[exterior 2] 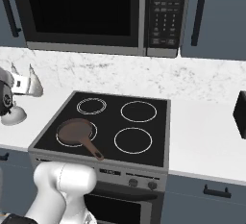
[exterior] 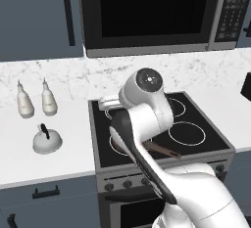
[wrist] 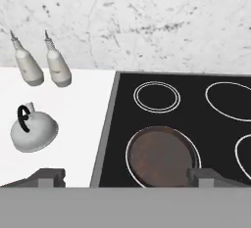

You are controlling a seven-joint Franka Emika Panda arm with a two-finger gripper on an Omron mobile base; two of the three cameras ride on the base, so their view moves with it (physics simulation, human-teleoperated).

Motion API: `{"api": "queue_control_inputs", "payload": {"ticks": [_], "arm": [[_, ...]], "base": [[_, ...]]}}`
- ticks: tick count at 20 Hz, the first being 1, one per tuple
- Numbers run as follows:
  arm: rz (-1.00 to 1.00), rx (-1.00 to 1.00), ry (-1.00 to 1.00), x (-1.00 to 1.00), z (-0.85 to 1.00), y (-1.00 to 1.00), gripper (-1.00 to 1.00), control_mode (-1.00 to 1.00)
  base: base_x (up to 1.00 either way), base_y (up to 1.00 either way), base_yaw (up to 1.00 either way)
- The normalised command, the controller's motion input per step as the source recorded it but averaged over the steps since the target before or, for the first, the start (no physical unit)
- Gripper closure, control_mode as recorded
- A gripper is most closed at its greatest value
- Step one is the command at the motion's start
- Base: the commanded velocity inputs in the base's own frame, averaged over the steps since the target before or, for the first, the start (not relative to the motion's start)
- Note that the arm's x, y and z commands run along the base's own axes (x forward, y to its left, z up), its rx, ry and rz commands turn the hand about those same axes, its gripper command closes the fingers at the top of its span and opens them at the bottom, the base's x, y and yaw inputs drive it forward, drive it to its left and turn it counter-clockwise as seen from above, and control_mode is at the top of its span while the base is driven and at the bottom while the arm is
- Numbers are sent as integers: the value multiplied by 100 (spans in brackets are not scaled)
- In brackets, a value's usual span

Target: Pick the kettle from the counter and place it on a stove burner. Then turn the burner on.

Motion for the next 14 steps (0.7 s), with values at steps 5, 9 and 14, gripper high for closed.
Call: {"api": "queue_control_inputs", "payload": {"ticks": [5,9,14], "arm": [[0,2,-6,-31,-7,100,-100,-100],[1,6,0,-26,0,100,-100,-100],[0,-1,0,-1,-1,100,-100,-100]], "base": [[0,0,0],[0,0,0],[0,0,0]]}}
